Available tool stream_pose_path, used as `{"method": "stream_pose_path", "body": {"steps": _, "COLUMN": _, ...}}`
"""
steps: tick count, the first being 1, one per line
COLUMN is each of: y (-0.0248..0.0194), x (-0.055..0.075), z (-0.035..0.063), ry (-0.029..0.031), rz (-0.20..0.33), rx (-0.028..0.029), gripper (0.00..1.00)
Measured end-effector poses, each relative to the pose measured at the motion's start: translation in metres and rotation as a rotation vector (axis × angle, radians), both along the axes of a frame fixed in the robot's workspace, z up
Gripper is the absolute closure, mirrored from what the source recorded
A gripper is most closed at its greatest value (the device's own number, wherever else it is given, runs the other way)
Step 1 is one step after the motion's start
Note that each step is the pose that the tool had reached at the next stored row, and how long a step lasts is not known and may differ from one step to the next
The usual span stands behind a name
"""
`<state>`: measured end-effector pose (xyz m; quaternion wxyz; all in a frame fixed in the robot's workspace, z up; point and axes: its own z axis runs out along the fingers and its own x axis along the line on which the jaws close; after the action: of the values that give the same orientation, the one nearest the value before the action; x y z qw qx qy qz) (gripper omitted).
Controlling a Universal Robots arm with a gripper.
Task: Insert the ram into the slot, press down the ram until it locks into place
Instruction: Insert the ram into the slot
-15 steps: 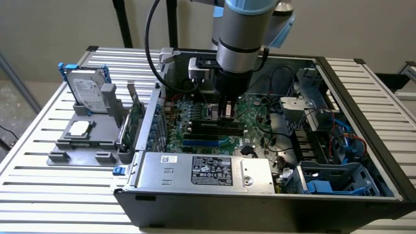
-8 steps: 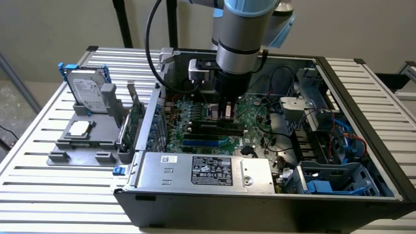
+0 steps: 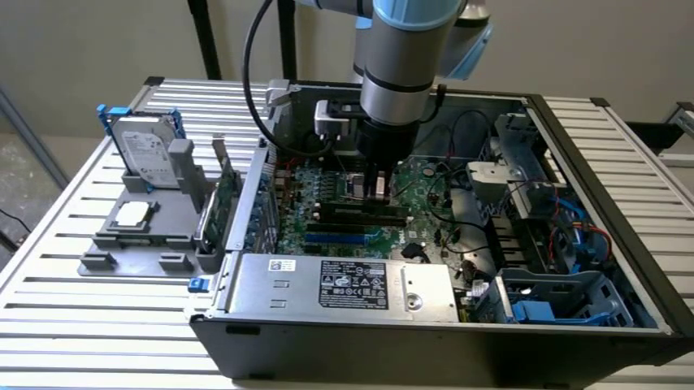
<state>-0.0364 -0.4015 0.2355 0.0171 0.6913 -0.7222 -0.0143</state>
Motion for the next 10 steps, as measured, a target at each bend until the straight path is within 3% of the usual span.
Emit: {"method": "stream_pose_path", "body": {"steps": 10, "y": 0.0028, "x": -0.0003, "z": -0.0034, "ry": 0.0000, "rz": 0.000, "rx": -0.0040, "gripper": 0.87}}
